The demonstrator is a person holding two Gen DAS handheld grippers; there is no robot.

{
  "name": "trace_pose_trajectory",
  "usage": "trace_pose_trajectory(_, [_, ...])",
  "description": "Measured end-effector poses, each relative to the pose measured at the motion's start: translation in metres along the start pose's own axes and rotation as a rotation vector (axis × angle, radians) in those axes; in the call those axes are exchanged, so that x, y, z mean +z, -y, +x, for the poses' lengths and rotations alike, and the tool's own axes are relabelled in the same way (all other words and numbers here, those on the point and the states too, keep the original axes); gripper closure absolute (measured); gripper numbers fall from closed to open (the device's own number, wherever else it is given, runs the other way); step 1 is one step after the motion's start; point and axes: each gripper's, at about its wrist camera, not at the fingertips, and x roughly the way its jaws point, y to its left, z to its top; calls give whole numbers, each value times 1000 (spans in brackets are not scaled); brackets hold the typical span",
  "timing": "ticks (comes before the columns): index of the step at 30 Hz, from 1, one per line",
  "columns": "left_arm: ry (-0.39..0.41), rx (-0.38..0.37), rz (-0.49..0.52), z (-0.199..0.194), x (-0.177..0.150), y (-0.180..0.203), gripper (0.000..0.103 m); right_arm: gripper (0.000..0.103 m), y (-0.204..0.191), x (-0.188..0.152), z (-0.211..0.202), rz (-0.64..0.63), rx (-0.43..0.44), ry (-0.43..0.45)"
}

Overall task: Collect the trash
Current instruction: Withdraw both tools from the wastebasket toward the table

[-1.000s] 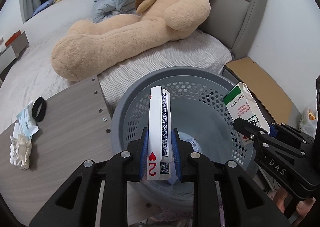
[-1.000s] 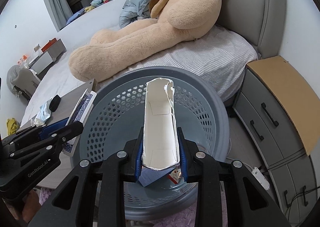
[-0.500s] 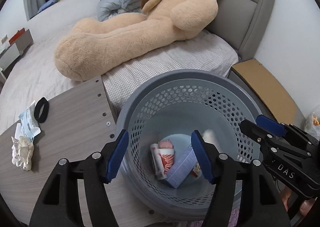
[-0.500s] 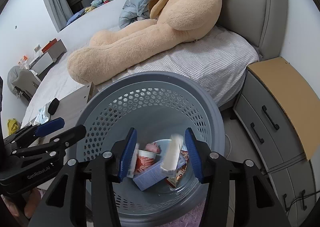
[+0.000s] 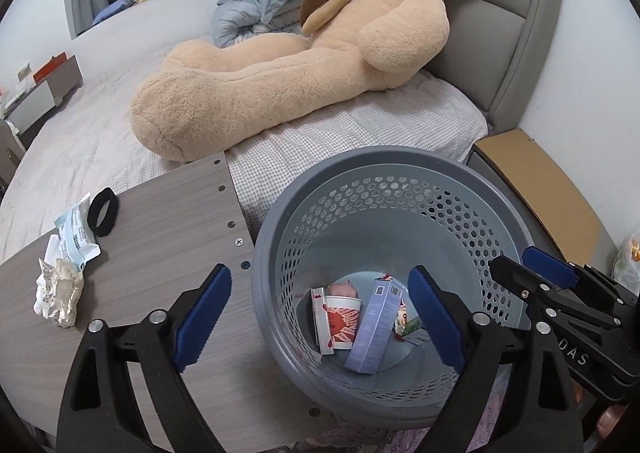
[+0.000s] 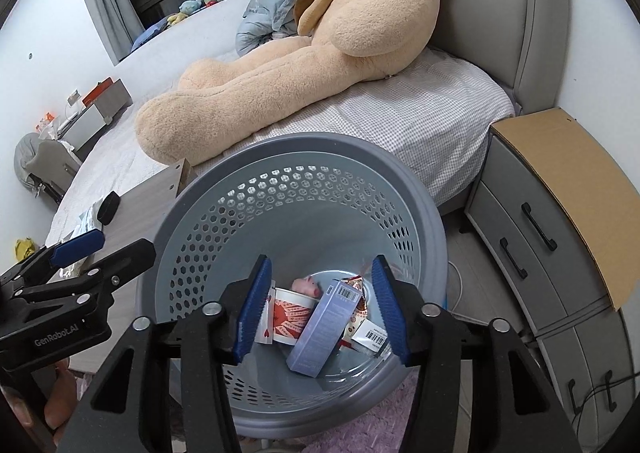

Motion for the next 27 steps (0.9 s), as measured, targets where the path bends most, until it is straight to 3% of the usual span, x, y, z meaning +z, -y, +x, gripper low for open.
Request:
trace_pose_trajectory(15, [30, 24, -44, -21, -10, -14, 6, 40, -11, -11, -20, -14, 9, 31])
trace_pose_trajectory(27, [83, 30, -115, -53, -30, -50, 6, 37, -47, -25, -38, -75, 42, 65])
